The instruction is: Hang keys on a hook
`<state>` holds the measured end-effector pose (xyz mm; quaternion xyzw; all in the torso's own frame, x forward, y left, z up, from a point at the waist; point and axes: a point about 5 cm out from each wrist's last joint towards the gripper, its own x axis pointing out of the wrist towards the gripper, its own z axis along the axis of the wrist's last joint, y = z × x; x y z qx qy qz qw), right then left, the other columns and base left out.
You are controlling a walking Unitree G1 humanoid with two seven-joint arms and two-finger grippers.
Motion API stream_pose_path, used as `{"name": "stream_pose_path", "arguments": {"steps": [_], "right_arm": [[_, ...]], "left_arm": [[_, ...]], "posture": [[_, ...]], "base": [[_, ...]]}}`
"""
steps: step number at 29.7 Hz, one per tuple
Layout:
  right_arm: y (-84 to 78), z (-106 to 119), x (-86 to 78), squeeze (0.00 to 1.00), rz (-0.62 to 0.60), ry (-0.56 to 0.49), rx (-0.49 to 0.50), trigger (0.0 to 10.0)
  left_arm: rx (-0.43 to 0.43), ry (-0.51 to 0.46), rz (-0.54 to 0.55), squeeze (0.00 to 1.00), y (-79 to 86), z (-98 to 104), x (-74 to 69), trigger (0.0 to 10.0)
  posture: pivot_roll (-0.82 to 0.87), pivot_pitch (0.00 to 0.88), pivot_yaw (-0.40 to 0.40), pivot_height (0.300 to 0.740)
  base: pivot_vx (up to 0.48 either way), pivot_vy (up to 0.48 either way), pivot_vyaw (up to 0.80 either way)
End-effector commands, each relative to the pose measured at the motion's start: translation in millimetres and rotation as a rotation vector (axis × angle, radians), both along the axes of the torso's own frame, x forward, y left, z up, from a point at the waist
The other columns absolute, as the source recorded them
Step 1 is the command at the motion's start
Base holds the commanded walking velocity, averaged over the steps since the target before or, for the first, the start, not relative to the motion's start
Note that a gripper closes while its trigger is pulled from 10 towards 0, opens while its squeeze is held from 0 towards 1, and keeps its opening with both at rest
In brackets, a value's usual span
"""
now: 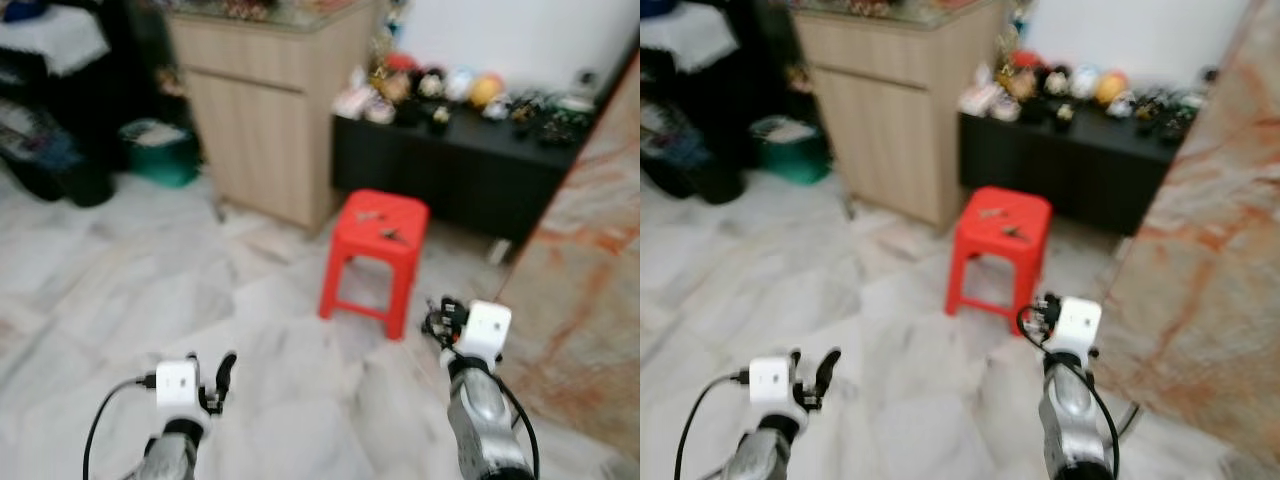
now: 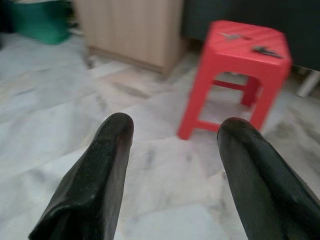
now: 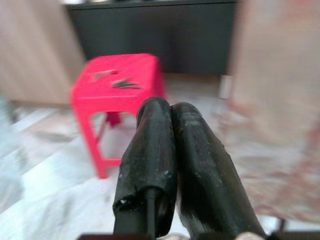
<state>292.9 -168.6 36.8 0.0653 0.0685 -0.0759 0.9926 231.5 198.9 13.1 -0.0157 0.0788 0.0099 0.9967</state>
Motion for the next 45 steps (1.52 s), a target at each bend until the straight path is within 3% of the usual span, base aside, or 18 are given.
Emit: {"name": "stream_pose_path", "arguments": {"steps": [1,30,45], "right_arm": [[-5.0,3.4,2.0,0.00,-0.020,-0.010,-0.004,10.0],[-5.0,10.3,7.2,0.00,-0.025,-0.042,-0.014,10.0],[-2.6,35.8,20.3,0.00,0.006,-0.157,-0.089,10.0]], "left_arm": [[-0.007,-0.003,-0.013,0.00,-5.2,0.6,1.6,10.0],[-0.023,-0.015,-0.020,0.00,-7.3,2.7,3.8,10.0],[-0.020,-0.011,-0.012,0.00,-7.0,3.4,5.6,10.0]], "posture": [[0.05,0.054,0.002,0.722],[0.05,0.052,0.005,0.722],[0.04,0.064,0.010,0.722]], "base": [[0.000,0.000,-0.80],[0.000,0.000,-0.79],[0.000,0.000,0.00]]}}
